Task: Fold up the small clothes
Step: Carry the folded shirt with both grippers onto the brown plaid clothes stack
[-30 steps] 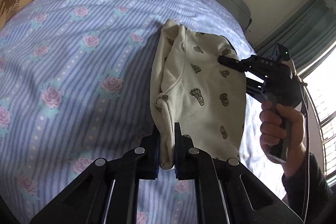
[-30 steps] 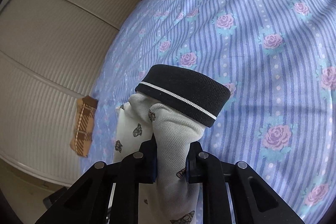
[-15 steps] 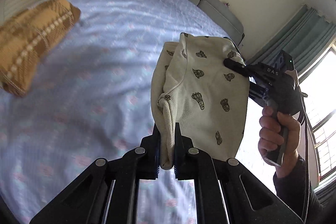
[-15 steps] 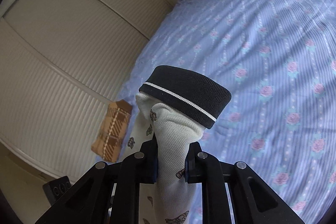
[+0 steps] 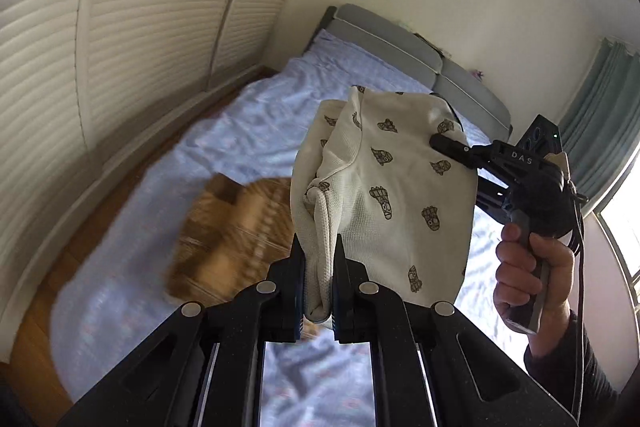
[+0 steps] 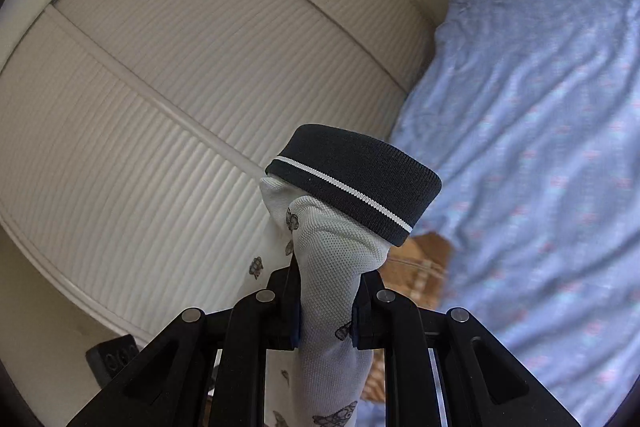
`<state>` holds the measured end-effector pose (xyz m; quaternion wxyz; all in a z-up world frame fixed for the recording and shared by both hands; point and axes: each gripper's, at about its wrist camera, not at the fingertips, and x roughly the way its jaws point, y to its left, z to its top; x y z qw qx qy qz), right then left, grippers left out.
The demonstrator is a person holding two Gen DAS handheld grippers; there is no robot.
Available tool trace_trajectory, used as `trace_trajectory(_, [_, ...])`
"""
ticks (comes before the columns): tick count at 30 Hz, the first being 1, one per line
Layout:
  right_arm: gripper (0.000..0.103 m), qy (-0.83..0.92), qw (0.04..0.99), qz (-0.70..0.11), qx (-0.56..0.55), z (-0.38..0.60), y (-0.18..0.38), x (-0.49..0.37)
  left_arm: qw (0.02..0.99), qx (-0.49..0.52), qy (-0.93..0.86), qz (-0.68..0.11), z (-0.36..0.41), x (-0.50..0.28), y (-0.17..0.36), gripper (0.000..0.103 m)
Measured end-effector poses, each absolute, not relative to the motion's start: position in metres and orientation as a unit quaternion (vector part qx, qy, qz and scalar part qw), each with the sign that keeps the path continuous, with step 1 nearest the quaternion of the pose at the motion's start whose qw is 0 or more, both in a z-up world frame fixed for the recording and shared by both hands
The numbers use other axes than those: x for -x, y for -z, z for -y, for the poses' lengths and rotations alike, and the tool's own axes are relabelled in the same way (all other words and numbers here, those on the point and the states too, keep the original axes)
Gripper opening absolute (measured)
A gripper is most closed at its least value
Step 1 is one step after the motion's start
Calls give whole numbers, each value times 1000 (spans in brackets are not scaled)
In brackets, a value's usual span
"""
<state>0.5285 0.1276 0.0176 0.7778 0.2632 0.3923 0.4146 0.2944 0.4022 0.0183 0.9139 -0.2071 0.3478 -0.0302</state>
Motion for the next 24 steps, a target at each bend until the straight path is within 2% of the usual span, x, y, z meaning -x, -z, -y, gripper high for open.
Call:
trace_trajectory(3, [18, -402, 772, -421, -256, -174, 7, -548, 899, 214, 35, -380, -440, -317, 16, 12])
trace_trajectory(8, [19, -340, 750, -526, -214, -215, 95, -582, 854, 239, 3, -462, -474, -347, 114, 13])
trace_trajectory(10, [22, -327, 754, -530, -209, -214, 112, -583, 858, 237, 8, -456, -476, -345, 128, 16])
trace_trajectory(12, [26, -334, 765, -515, -194, -211, 110, -579, 867, 229, 11, -442, -477, -340, 127, 23])
trace_trajectory(14, [36, -329, 788, -502, -135, -217, 103, -574, 871, 218, 1, -440, -478, -335, 127, 55])
trace_trajectory(15, [40, -327, 797, -497, -108, -219, 97, -571, 874, 213, -5, -437, -478, -328, 125, 58])
trace_trajectory(19, [43, -315, 841, -440, -19, -218, 76, -542, 902, 177, -35, -391, -465, -294, 108, 58])
trace_trajectory(22, [61, -295, 888, -348, 50, -210, 61, -502, 931, 124, -64, -337, -447, -279, 94, 59])
trace_trajectory(24, [78, -314, 901, -293, 66, -209, 50, -487, 945, 91, -61, -308, -427, -272, 87, 62])
